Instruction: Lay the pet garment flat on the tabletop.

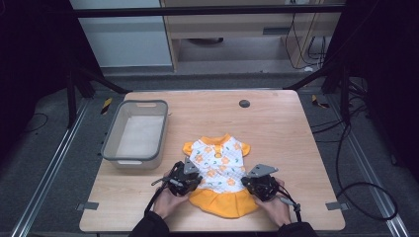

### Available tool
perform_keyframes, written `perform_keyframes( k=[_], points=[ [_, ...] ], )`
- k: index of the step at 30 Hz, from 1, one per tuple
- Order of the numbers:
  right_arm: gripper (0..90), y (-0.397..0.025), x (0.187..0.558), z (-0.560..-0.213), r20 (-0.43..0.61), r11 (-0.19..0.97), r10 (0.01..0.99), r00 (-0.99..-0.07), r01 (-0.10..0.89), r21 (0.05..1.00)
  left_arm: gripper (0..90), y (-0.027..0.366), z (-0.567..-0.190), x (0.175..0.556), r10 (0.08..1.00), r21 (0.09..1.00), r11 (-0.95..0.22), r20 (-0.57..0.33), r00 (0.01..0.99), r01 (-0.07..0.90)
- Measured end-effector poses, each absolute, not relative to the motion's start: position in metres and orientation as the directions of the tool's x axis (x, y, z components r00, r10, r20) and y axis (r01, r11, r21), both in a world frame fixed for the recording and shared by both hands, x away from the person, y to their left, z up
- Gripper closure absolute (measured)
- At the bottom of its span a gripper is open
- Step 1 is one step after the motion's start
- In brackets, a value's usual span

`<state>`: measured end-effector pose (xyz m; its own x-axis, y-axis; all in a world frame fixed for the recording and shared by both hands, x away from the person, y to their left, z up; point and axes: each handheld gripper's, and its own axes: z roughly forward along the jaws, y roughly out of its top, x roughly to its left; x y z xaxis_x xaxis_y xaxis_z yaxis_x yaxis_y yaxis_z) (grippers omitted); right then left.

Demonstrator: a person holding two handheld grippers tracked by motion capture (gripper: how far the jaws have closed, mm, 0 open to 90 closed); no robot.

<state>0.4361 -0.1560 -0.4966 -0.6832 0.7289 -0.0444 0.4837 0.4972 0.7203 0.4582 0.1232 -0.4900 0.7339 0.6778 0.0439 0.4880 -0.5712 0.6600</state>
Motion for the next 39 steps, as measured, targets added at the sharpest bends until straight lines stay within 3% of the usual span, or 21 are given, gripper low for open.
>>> perform_keyframes(
  k=[7, 16, 21, 28, 34, 39],
  points=[
    [86.1, -0.158, 0.436, -0.495, 0.002, 0.487, 0.72, -0.694, 0.507, 0.711, 73.1, 0.124, -0.491, 0.462, 0.678, 0.664, -0.571, 0.049, 0.733, 0.483],
    [81.5, -0.16, 0.436, -0.494, -0.028, 0.476, 0.732, -0.681, 0.481, 0.736, 66.8, 0.129, -0.487, 0.465, 0.708, 0.695, -0.518, 0.021, 0.706, 0.499],
    [73.3, -0.166, 0.419, -0.481, -0.002, 0.436, 0.716, -0.698, 0.445, 0.782, 59.7, 0.145, -0.463, 0.439, 0.698, 0.742, -0.488, 0.015, 0.716, 0.46],
    [61.0, -0.179, 0.394, -0.483, 0.034, 0.427, 0.718, -0.696, 0.478, 0.767, 55.1, 0.17, -0.457, 0.407, 0.704, 0.75, -0.467, -0.005, 0.71, 0.468],
    [57.3, -0.177, 0.379, -0.488, 0.053, 0.433, 0.709, -0.703, 0.493, 0.755, 56.4, 0.177, -0.474, 0.393, 0.72, 0.696, -0.497, -0.003, 0.694, 0.518],
    [54.9, -0.16, 0.377, -0.49, 0.057, 0.45, 0.672, -0.738, 0.468, 0.761, 63.2, 0.174, -0.478, 0.397, 0.726, 0.671, -0.508, -0.004, 0.688, 0.54]
  ],
)
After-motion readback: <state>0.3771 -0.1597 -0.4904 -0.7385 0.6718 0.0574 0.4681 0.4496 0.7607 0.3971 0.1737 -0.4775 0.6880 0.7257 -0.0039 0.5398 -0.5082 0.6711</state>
